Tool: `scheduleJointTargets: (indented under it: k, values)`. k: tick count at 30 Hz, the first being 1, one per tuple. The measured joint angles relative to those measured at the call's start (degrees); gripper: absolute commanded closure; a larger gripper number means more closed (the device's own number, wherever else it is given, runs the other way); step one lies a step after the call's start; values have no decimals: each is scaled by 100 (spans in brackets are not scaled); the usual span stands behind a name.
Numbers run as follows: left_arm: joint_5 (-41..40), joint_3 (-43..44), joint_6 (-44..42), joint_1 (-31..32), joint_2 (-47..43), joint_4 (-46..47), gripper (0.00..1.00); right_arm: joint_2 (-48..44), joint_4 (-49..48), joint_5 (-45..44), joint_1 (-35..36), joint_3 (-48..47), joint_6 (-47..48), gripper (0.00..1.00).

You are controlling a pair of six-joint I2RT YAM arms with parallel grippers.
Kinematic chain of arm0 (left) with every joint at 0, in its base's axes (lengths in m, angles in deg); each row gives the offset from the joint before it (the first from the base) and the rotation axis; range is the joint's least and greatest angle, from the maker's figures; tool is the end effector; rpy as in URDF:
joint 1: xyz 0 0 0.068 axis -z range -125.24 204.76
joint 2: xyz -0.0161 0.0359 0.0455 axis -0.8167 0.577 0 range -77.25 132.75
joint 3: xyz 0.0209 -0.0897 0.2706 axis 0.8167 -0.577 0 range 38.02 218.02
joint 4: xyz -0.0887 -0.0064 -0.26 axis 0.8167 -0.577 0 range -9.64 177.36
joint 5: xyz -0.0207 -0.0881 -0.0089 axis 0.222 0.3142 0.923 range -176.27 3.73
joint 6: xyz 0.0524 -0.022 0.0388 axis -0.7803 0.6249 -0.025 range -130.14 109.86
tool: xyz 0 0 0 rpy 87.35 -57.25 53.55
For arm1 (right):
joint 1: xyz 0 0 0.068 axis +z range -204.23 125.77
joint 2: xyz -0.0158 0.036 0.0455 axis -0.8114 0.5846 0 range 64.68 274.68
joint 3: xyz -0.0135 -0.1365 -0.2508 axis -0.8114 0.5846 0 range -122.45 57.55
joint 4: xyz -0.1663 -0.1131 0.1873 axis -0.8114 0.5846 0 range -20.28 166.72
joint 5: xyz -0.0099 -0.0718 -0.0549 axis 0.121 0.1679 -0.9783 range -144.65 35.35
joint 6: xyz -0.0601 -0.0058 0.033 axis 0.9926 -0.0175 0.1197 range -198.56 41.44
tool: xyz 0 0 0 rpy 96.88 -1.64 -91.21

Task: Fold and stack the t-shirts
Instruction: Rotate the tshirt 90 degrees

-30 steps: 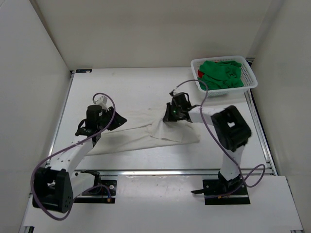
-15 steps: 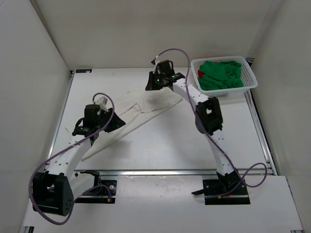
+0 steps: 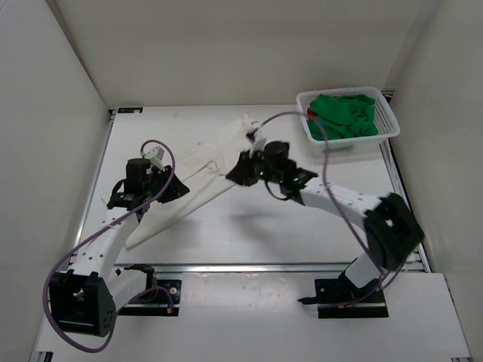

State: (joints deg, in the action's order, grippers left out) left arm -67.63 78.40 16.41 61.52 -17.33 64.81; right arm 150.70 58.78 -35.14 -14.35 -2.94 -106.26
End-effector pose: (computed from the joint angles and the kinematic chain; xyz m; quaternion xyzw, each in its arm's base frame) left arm 0.2356 -0.0460 0.2385 -0.0901 0.8997 -0.2567 0.3414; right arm 0.2819 0.2596 0.3007 -0.1857 0.7644 0.4466 0.4264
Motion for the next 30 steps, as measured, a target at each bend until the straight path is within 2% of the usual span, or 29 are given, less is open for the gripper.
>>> scheduleJointTargets:
  k: [2,5,7,14,17,21,24,27,30]
  values:
    - [24,11,-17,52,2,-46,62,820,26,-22,227,380,-120,99]
    - [28,26,-20,227,2,-68,60,1580,391,-46,372,595,-181,100]
    - [28,28,-17,313,-13,-90,60,1613,511,-175,289,647,-138,99]
    - [118,-50,-4,369,-214,-74,59,1628,562,-824,-684,621,120,100]
    - [142,-57,-2,330,-223,-66,60,2031,802,-883,-1169,332,184,100]
    - [153,-55,17,332,-190,11,59,2780,1113,-828,-1502,-772,243,100]
    - [153,-55,50,446,-90,33,59,3556,1620,-678,-1497,-2020,299,100]
    - [166,-55,90,494,-37,37,59,4564,2299,-511,-1373,-3718,400,100]
    - [170,-46,92,450,-39,28,59,5759,3198,-490,-1139,-5993,595,100]
